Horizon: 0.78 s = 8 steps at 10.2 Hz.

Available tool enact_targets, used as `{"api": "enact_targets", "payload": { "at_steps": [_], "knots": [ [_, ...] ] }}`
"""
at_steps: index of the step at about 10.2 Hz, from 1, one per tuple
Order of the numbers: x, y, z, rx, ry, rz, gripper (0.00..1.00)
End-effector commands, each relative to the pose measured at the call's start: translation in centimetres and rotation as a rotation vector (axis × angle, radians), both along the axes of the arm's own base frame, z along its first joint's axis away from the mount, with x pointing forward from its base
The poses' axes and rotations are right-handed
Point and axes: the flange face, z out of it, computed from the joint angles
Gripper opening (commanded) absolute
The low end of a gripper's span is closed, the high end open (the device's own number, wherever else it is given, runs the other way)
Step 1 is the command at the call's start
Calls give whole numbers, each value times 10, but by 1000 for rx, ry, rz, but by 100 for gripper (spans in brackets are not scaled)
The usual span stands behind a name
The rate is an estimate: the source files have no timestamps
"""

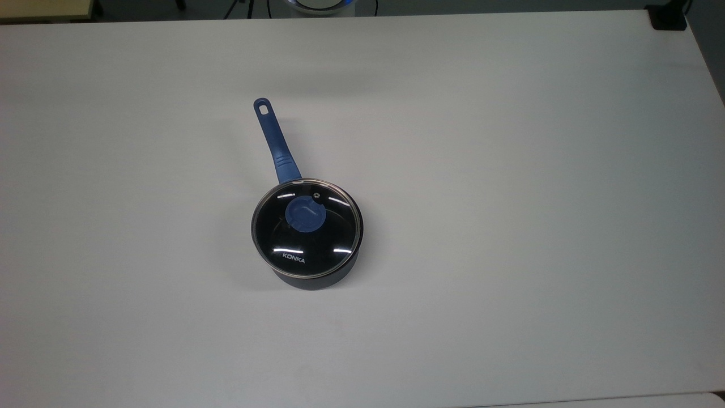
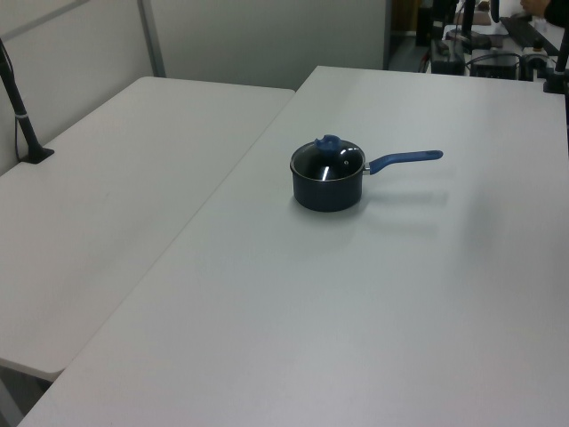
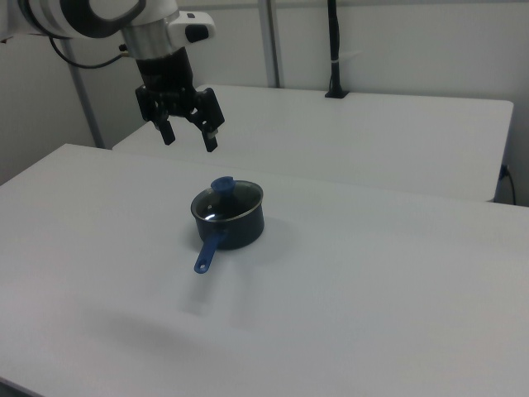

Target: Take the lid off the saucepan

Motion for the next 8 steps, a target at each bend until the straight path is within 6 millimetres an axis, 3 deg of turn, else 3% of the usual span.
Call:
{"api": "enact_targets", "payload": {
  "at_steps": [1, 4, 8],
  "knots": [
    [-1, 1, -1, -8, -3, 19, 100],
    [0, 0, -2, -8, -2, 26, 100],
    [35, 9, -46, -2, 58, 6, 100]
  ]
}}
